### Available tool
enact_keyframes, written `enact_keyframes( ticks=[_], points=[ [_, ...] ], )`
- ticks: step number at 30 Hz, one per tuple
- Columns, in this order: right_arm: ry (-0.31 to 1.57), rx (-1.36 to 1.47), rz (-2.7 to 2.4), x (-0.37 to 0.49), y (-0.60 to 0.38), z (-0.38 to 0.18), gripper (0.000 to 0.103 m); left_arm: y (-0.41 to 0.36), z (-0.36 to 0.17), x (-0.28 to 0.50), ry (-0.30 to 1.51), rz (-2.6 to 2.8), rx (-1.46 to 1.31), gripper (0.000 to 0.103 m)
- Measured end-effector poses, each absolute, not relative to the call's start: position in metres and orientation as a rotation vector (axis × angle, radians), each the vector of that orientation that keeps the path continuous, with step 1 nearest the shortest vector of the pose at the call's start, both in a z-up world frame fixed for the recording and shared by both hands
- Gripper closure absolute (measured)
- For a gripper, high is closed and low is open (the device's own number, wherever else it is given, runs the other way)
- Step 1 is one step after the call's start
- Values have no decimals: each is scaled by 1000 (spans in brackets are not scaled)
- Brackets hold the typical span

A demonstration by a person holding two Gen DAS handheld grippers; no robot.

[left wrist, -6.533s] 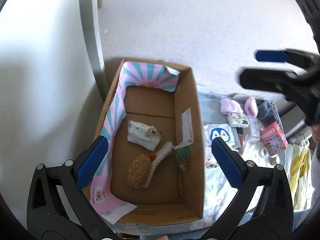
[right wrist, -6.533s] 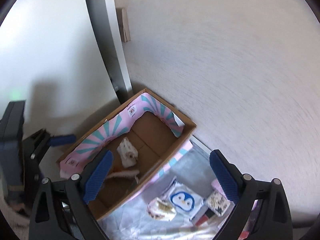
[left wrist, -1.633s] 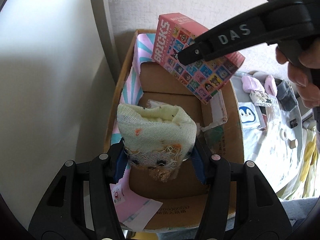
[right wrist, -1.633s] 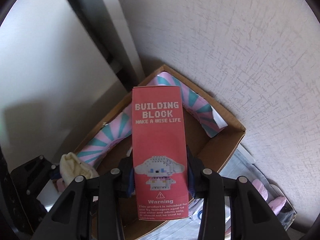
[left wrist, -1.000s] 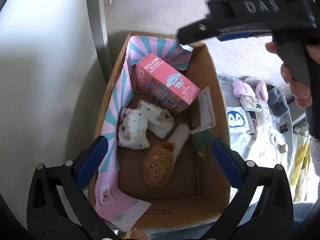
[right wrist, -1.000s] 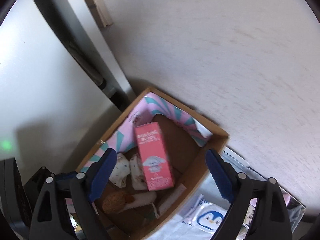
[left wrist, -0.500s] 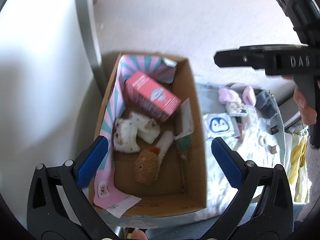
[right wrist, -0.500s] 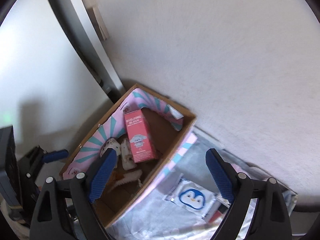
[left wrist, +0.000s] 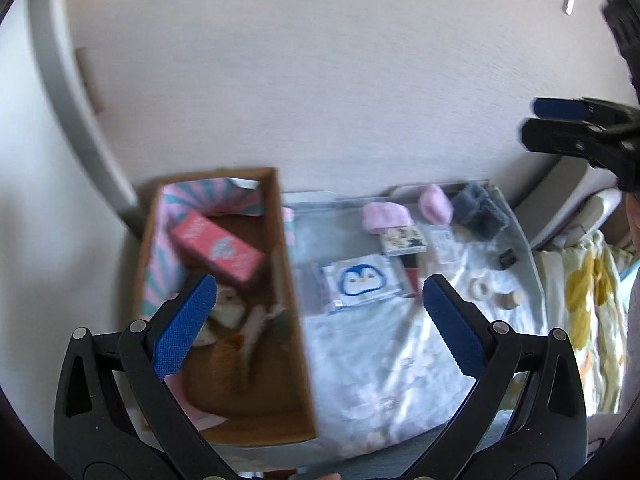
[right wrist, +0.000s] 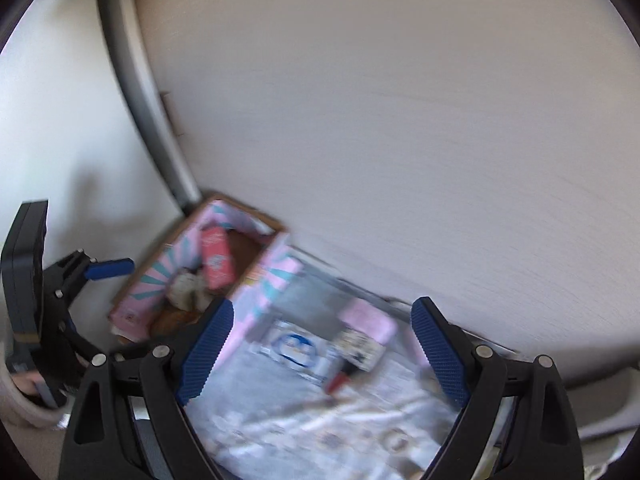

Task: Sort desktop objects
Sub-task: 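Return both tools to the table items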

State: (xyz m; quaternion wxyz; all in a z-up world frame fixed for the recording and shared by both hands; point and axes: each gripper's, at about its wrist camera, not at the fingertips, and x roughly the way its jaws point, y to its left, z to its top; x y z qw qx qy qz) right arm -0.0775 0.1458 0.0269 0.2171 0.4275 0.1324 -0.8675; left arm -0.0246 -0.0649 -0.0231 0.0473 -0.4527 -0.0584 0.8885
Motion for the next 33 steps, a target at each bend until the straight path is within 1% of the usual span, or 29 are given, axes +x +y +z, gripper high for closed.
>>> enact_keyframes(
  ticks=[2,4,11,15,17,22,26,27,28,29,33],
  points=[
    [350,1206,-2436,-71,172,25,14,-51,-27,-29,-173,2679,-1378,0],
    [314,1234,-2468,-67,196,20,14,-35,-32,-33,-128,2642,-1374,0],
    [203,1359,-2483,-57,249,-13,14,19,-74,-53,296,2459,-1369,0],
    [170,1439,-2443,-62,256,-49,14,40,-108,-79,531,2287,-1413,1],
    [160,1495,-2428,-68,253,-73,14,47,-125,-92,606,2206,-1430,2],
    [75,1660,-2378,-91,245,-145,14,64,-172,-123,769,1990,-1473,5],
    [69,1743,-2385,-104,234,-190,14,72,-206,-133,900,1825,-1505,6],
    [63,1761,-2387,-106,231,-197,14,73,-213,-134,936,1800,-1510,7],
    [53,1773,-2391,-109,229,-204,14,74,-220,-134,961,1769,-1525,11],
    [49,1783,-2399,-111,228,-209,14,75,-223,-135,955,1733,-1548,19],
    [21,1810,-2414,-121,226,-220,14,80,-231,-137,993,1676,-1577,19]
  ],
)
